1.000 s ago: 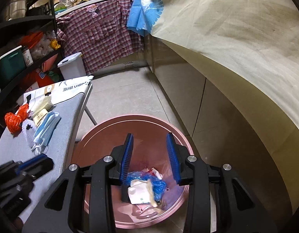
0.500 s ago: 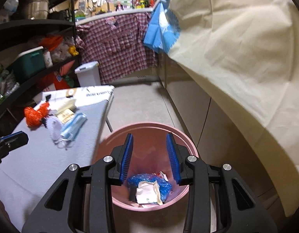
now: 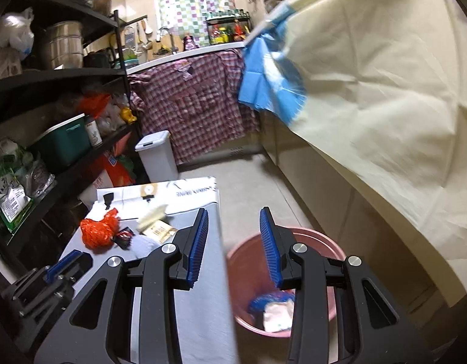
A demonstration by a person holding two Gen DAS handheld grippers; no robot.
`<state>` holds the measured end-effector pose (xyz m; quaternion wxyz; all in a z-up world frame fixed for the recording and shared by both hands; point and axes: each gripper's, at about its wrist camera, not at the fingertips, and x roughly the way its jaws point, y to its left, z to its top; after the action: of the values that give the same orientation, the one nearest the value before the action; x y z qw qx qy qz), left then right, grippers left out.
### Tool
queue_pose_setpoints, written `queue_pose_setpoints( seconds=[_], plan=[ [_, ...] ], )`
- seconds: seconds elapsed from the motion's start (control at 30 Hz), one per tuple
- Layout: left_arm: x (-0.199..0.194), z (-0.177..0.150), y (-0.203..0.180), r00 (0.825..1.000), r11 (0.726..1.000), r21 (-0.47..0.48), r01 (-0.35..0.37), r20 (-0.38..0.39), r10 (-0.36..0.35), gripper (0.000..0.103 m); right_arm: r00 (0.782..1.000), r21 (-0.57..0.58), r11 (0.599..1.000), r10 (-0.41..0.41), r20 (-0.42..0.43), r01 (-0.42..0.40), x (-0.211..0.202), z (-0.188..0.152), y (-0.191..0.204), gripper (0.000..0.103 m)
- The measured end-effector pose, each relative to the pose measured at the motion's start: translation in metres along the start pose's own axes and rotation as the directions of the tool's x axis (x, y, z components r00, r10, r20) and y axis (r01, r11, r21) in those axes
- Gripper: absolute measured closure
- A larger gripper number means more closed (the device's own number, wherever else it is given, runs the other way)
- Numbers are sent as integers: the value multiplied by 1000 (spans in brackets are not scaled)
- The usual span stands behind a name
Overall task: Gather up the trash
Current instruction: 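Move both open tools back over the table toward the remaining trash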
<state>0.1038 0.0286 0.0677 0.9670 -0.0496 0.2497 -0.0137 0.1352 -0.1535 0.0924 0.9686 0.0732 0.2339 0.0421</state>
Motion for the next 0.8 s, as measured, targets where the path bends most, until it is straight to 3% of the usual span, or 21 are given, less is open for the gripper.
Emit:
queue_pose_setpoints(
  seconds=[0.37, 0.57, 0.8],
  plan=[
    [36, -10, 64, 991, 976, -184, -119, -88, 104, 88, 995, -3, 1000, -17, -103, 17, 36, -47, 37, 67],
    [41, -23, 86, 982, 960, -224, -170, -121, 146, 88, 991, -39, 999, 3, -132, -8, 44, -64, 51, 67],
    [47, -32, 98, 975, 956, -217, -197, -145, 168, 88, 988, -2, 1000, 4, -155, -5, 51, -76, 41, 67]
  ],
)
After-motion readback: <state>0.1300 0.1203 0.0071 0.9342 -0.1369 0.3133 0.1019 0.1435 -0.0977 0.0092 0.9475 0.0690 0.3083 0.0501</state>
